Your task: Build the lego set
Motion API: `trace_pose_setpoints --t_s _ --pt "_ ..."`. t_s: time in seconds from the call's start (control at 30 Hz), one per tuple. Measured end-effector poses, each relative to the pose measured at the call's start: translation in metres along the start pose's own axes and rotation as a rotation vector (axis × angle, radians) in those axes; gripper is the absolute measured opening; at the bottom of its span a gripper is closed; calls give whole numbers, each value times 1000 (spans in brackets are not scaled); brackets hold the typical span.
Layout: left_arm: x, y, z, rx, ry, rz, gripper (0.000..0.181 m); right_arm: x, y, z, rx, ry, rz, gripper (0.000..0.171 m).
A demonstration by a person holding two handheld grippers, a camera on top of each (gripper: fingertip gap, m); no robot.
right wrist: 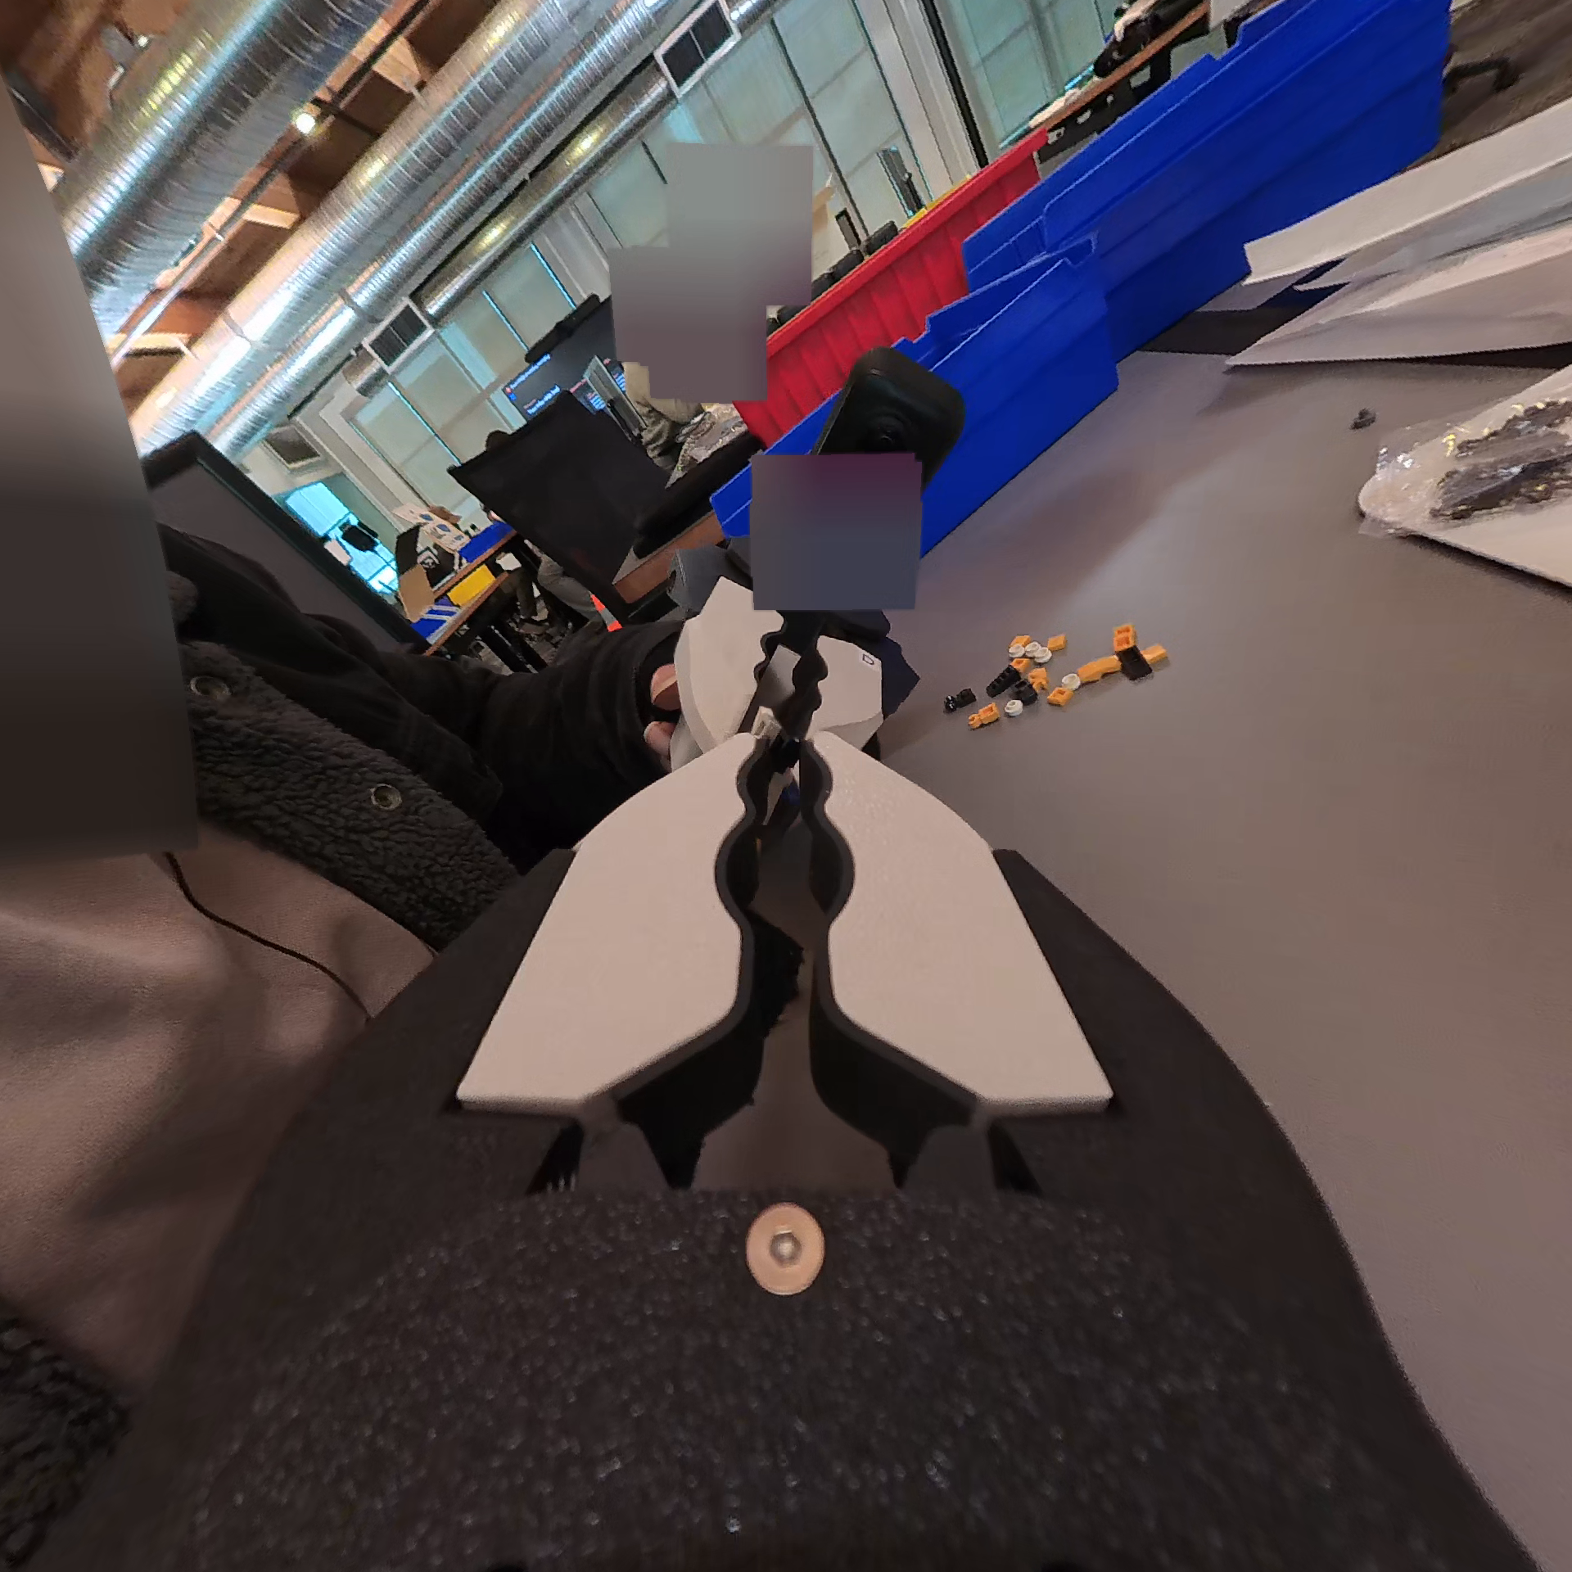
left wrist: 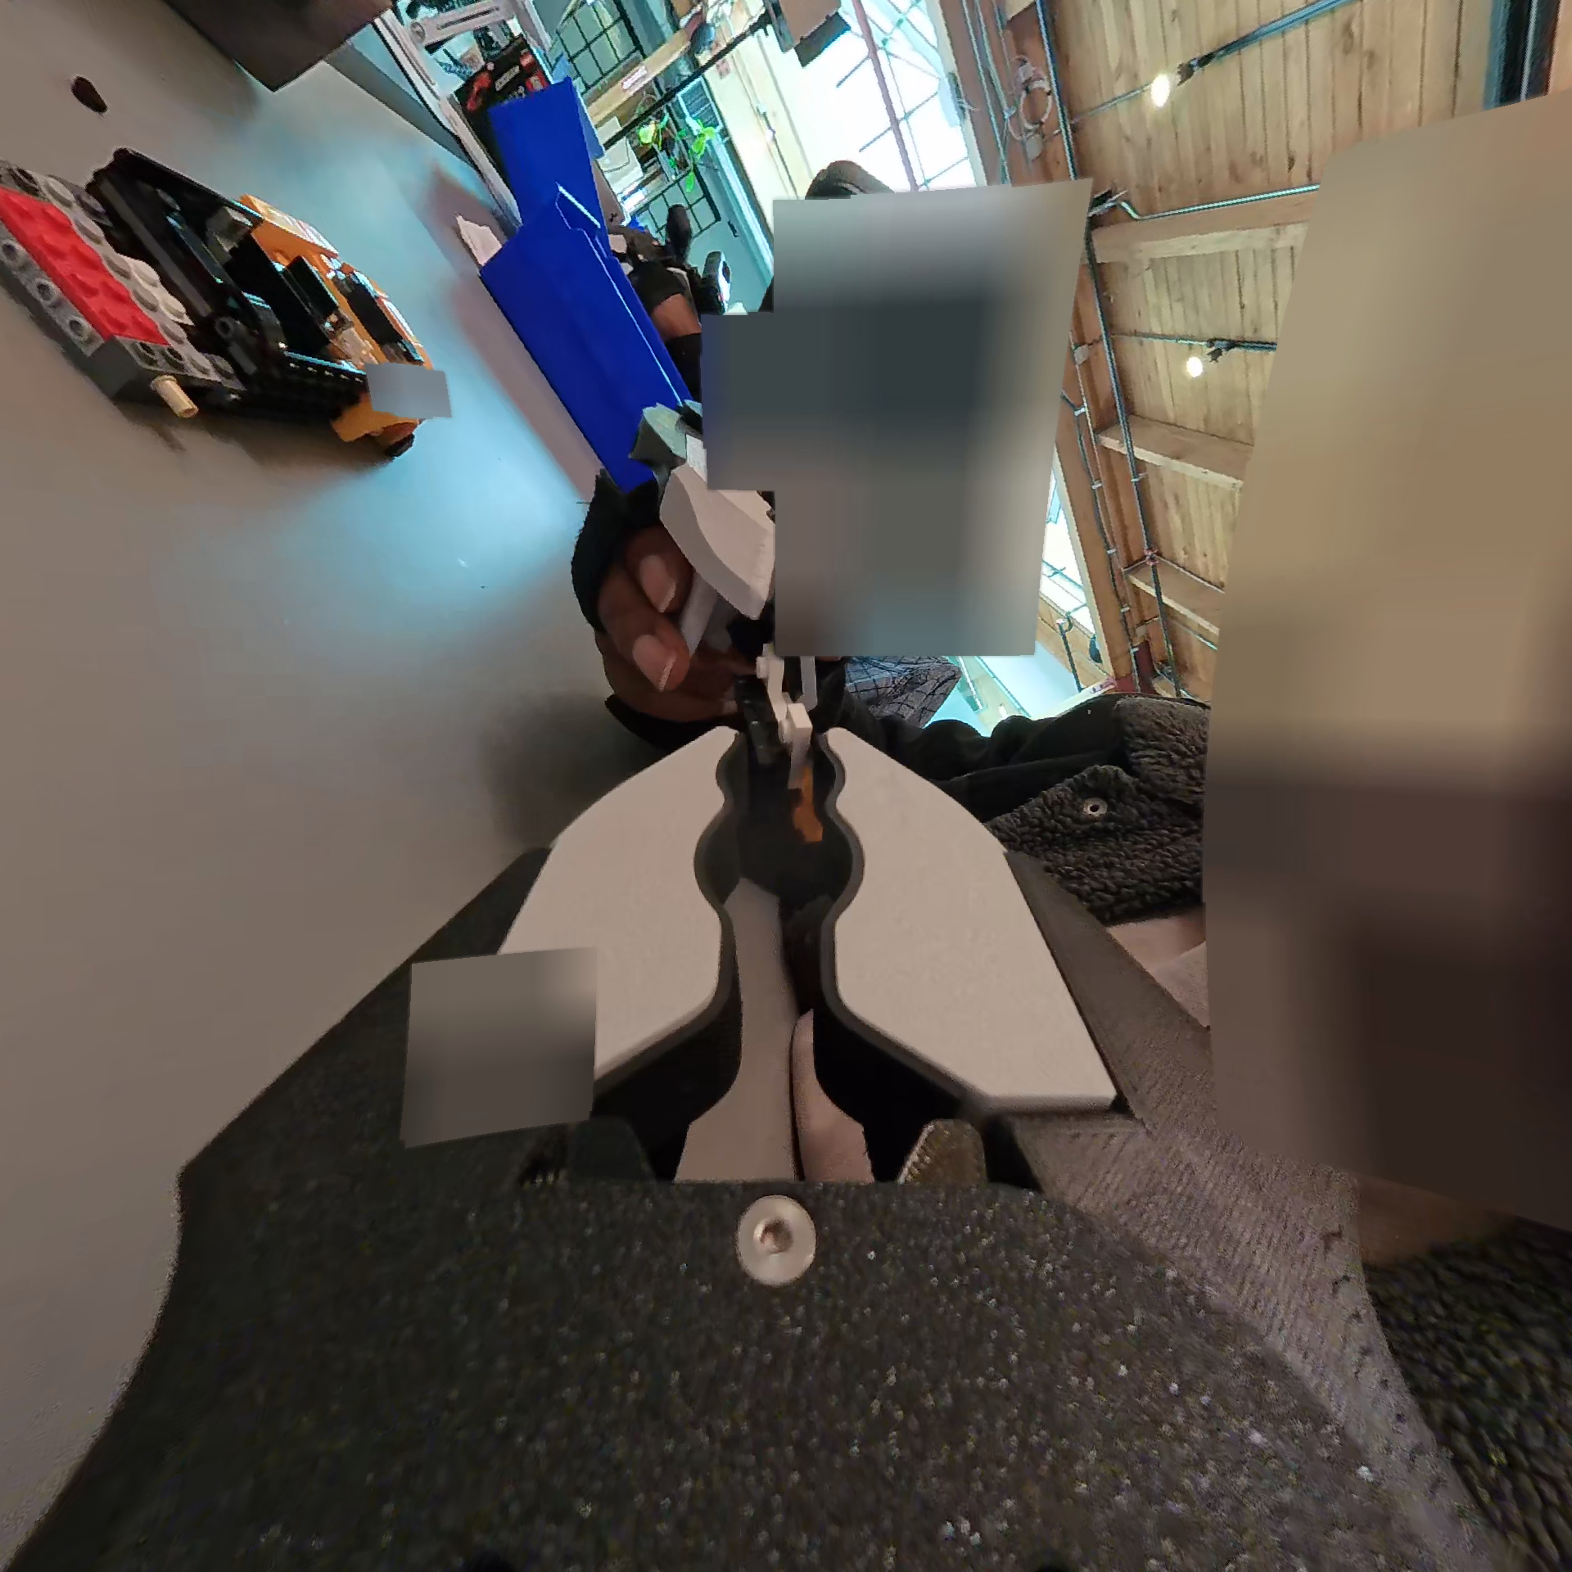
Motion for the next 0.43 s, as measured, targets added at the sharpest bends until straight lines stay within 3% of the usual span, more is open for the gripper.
trace_pose_setpoints --t_s 0.43 --pt "0 1 2 -70 -77 -71 14 6 0 3 -41 -6 -41 7"
Point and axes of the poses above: each gripper's, where its closed fingertips meet, y out along the fingers, x out of its top, z = x × y across the jaws, the point moved 10 cm from there along -y, back along the fingers, and after that the axes turned 7 degrees about -y, right-handed, at the moved point
